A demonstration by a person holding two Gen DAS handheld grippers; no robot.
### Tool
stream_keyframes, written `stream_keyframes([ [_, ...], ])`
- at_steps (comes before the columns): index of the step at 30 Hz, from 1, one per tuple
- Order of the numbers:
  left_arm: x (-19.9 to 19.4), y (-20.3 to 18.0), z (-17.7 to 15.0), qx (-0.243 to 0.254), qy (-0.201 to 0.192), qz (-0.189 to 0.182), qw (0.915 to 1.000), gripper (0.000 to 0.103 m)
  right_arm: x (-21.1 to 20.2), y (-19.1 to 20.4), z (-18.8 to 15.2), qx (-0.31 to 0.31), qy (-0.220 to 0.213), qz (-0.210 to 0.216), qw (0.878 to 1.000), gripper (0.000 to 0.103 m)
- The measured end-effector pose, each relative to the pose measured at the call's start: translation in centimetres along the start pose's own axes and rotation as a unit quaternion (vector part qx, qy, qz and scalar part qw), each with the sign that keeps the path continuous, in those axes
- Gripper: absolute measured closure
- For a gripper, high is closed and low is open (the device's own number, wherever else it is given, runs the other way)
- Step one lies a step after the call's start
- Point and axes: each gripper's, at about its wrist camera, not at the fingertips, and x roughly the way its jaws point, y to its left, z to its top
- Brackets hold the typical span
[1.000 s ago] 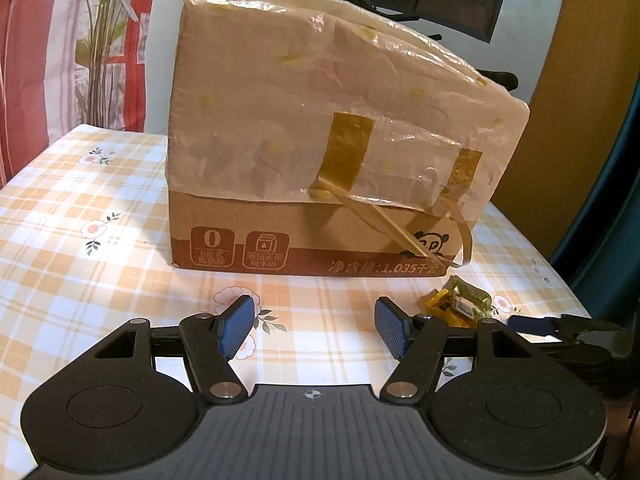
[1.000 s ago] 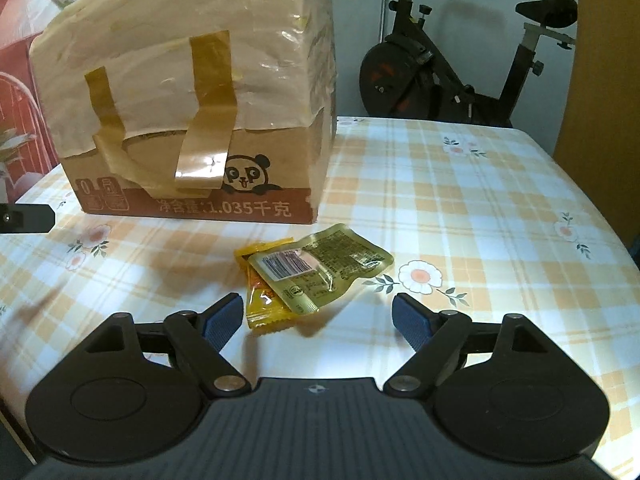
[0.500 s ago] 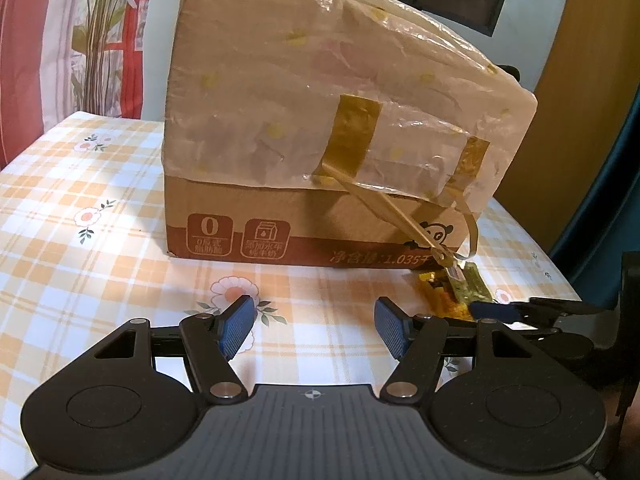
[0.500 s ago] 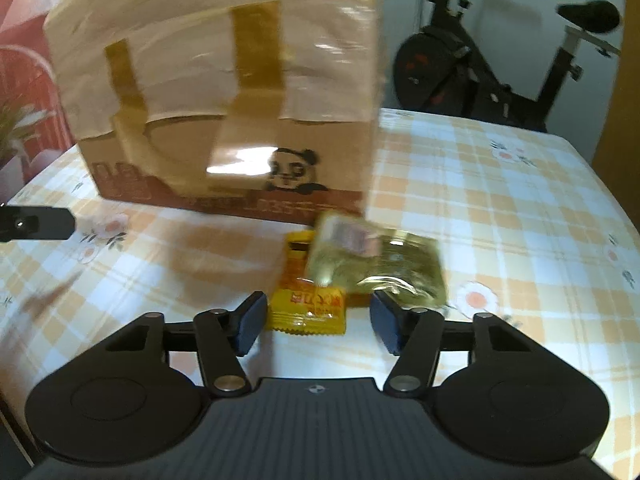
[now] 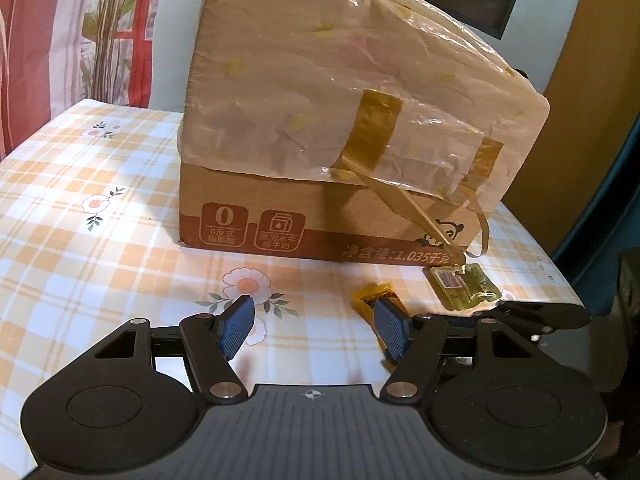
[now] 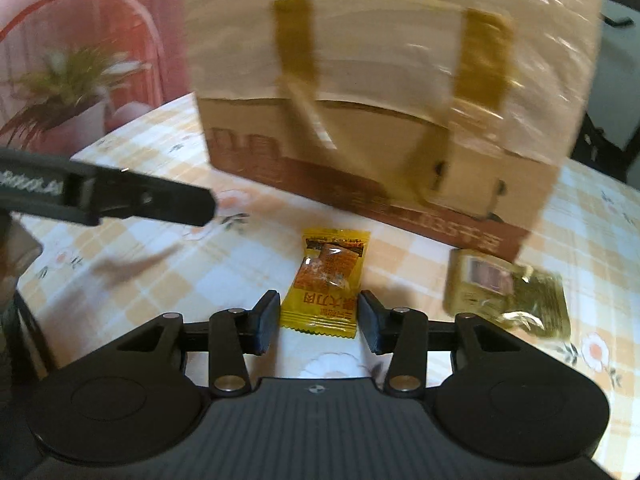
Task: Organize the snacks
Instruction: 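Grasp the yellow candy packet with the left gripper while the right gripper grasps the gold-green pouch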
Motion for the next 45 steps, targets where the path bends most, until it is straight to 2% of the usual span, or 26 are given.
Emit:
stream_keyframes([
  [4, 0.7, -0.7, 0.2, 0.002, 0.012, -0.005, 0.9999, 0.035, -1.5, -1.3, 0.0, 0.021, -0.025, -0.012, 0.999, 0.048],
  [6, 1.4, -1.4, 0.2, 0.009, 0.020, -0.007, 0.9997, 0.035, -2.1, -2.4, -0.2, 0.036, -0.034, -0.029, 0.998, 0.047],
  [10, 3.4, -3.5, 0.6, 0.030, 0.034, -0.016, 0.9988, 0.035, -2.9, -5.0, -1.0, 0.056, -0.037, -0.058, 0.996, 0.041],
  [14, 5.7, -5.2, 1.0, 0.024, 0.060, -0.029, 0.9975, 0.035, -3.4, -7.4, -1.8, 0.084, -0.037, -0.079, 0.993, 0.041],
  [19, 8.3, -7.4, 0.5, 0.039, 0.080, -0.012, 0.9960, 0.035, -3.6, -8.6, -2.0, 0.086, -0.039, -0.101, 0.990, 0.041],
  [21, 8.8, -8.2, 0.0, 0.060, 0.073, 0.004, 0.9955, 0.035, -3.6, -8.9, -2.0, 0.087, -0.039, -0.108, 0.990, 0.036],
  [23, 9.0, -8.9, -0.5, 0.091, 0.065, 0.029, 0.9933, 0.051, -3.6, -9.4, -1.9, 0.095, -0.041, -0.103, 0.989, 0.024],
  [24, 8.9, -9.0, -0.6, 0.098, 0.062, 0.033, 0.9927, 0.061, -3.4, -9.7, -1.8, 0.098, -0.042, -0.099, 0.989, 0.022],
  [27, 8.6, -8.2, -0.8, 0.081, 0.055, 0.024, 0.9949, 0.066, -2.4, -10.2, -1.6, 0.105, -0.030, -0.099, 0.989, 0.016],
  [31, 8.0, -7.4, -1.3, 0.076, 0.047, 0.026, 0.9957, 0.066, -1.0, -10.7, -1.0, 0.126, -0.015, -0.092, 0.988, 0.016],
  [35, 7.7, -6.8, -1.8, 0.069, 0.042, 0.021, 0.9965, 0.066, 0.3, -10.7, -0.2, 0.127, -0.010, -0.109, 0.986, 0.015],
  [39, 7.1, -6.2, -2.2, 0.069, 0.036, 0.013, 0.9969, 0.066, 1.2, -9.6, -0.1, 0.097, -0.007, -0.134, 0.986, 0.009],
  [45, 5.6, -4.6, -2.4, 0.071, 0.022, 0.001, 0.9972, 0.066, 0.9, -9.5, -0.7, 0.097, -0.018, -0.134, 0.986, 0.010],
])
